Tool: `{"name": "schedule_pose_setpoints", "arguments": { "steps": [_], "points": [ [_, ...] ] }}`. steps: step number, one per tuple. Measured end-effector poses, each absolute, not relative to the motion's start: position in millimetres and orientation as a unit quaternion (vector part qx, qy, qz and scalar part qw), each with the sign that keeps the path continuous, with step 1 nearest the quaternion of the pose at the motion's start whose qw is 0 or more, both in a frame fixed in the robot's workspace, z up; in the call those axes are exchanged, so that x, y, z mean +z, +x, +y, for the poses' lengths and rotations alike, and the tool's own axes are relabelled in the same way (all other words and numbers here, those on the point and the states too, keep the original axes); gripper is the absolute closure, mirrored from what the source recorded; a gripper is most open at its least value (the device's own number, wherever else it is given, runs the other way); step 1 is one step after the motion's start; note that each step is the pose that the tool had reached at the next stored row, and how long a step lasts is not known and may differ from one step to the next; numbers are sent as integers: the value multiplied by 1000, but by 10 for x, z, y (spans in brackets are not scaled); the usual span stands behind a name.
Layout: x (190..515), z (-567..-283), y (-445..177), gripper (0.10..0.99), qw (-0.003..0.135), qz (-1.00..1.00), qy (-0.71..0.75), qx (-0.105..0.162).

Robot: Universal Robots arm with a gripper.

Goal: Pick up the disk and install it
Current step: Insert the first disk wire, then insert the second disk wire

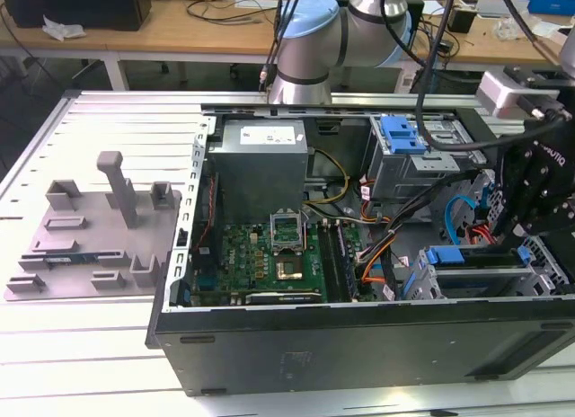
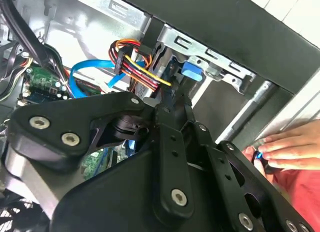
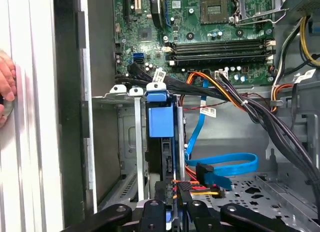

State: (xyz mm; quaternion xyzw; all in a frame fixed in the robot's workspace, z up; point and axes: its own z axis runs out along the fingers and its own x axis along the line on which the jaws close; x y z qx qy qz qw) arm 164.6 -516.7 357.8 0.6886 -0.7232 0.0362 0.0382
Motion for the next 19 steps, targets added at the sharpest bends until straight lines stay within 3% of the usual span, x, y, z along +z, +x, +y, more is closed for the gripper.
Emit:
{"name": "schedule_pose_setpoints", "arguments": {
  "steps": [7, 19],
  "points": [
    [3923, -5166, 1646, 847, 38, -723, 689, 36],
    [3947, -5166, 1646, 847, 38, -723, 689, 36]
  ]
}}
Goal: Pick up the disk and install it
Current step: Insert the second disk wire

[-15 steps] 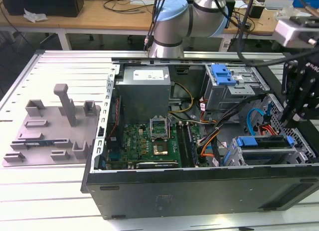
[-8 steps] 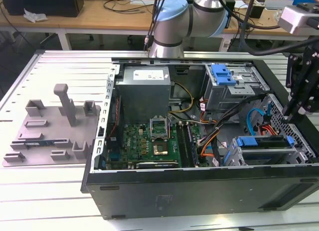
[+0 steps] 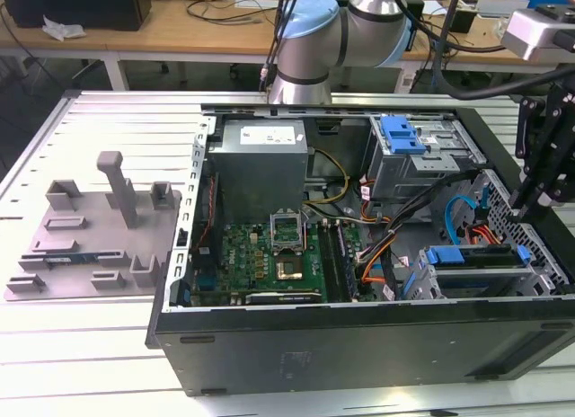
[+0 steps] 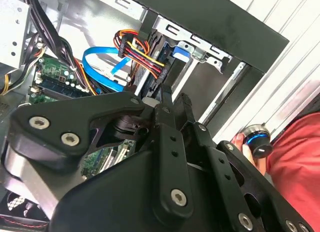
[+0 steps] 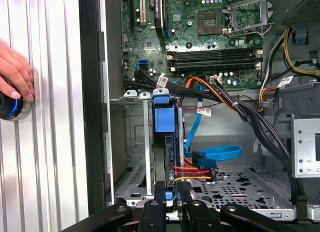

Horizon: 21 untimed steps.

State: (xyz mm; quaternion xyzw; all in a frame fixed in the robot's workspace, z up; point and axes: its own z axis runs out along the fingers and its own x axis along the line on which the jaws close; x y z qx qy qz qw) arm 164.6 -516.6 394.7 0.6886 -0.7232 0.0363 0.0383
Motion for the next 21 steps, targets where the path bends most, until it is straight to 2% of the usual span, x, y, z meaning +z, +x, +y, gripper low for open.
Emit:
{"name": "schedule_pose_setpoints", "arguments": {
  "steps": [7, 10, 12, 15, 16, 21],
  "points": [
    [3950, -5166, 1646, 847, 38, -723, 689, 36],
    [3951, -5088, 1649, 847, 42, -723, 688, 41],
    [3951, -4993, 1651, 847, 47, -723, 688, 46],
    [3949, -4775, 1663, 847, 81, -720, 685, 75],
    [3949, -4739, 1665, 773, 87, -719, 685, 80],
    [3947, -4729, 1666, 773, 88, -719, 685, 82]
  ]
}}
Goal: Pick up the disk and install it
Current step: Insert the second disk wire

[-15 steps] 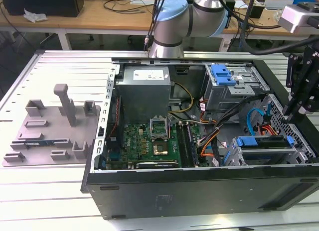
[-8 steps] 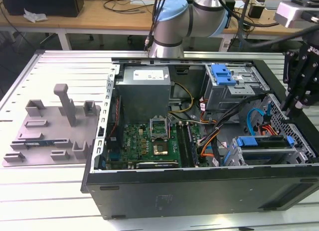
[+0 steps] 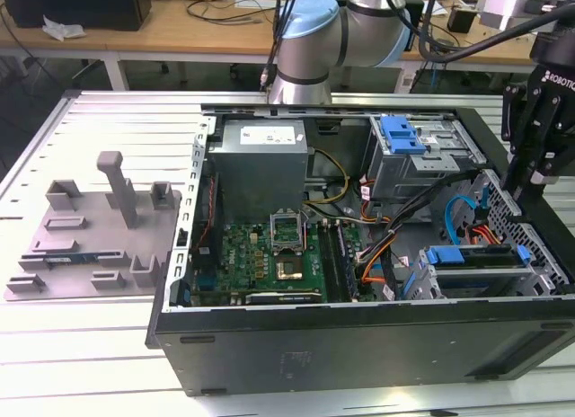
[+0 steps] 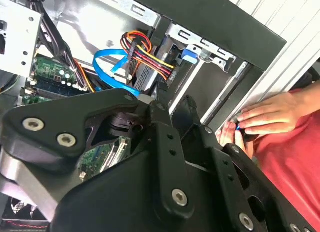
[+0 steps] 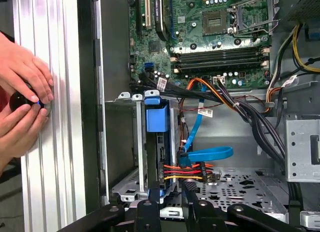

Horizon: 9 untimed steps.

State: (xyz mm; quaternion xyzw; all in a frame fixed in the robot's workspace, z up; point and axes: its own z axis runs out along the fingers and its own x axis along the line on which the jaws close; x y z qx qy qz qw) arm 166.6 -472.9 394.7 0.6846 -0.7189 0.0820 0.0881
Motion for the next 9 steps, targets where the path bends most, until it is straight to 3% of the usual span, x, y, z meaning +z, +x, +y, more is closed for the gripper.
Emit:
{"name": "schedule_pose_setpoints", "arguments": {
  "steps": [9],
  "points": [
    [3830, -4594, 1692, 773, 95, -718, 684, 89]
  ]
}}
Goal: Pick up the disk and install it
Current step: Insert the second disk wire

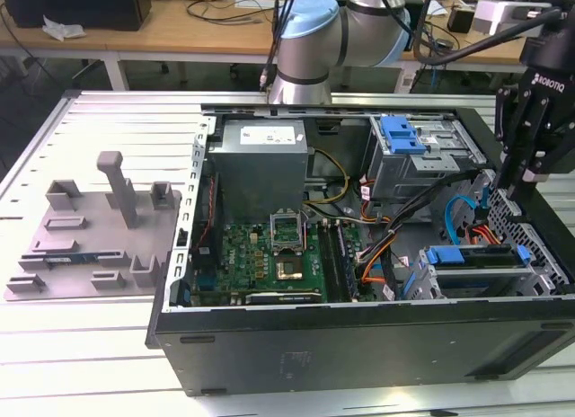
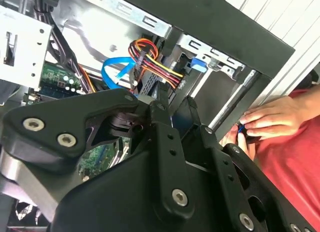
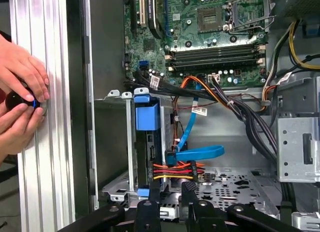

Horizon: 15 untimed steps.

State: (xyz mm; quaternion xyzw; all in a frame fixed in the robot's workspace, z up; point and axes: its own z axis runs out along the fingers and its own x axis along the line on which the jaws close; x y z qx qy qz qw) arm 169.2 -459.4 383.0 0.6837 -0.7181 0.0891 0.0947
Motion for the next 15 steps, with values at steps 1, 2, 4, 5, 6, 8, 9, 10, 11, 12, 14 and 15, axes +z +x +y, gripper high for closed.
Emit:
{"name": "schedule_pose_setpoints", "arguments": {
  "steps": [1, 2, 4, 5, 6, 8, 9, 10, 11, 12, 14, 15],
  "points": [
    [3815, -4593, 1691, 773, 95, -718, 684, 90],
    [3797, -4593, 1689, 773, 96, -718, 684, 91],
    [3765, -4592, 1669, 773, 97, -718, 683, 92],
    [3756, -4592, 1646, 773, 97, -718, 683, 92],
    [3752, -4592, 1629, 773, 97, -718, 683, 92],
    [3737, -4592, 1577, 773, 97, -718, 683, 92],
    [3728, -4593, 1566, 773, 97, -718, 683, 92],
    [3718, -4592, 1562, 773, 98, -718, 683, 92],
    [3704, -4592, 1561, 773, 99, -718, 683, 92],
    [3694, -4592, 1561, 773, 100, -718, 683, 92],
    [3675, -4592, 1560, 773, 103, -719, 682, 91],
    [3668, -4593, 1560, 773, 104, -719, 681, 91]
  ]
}}
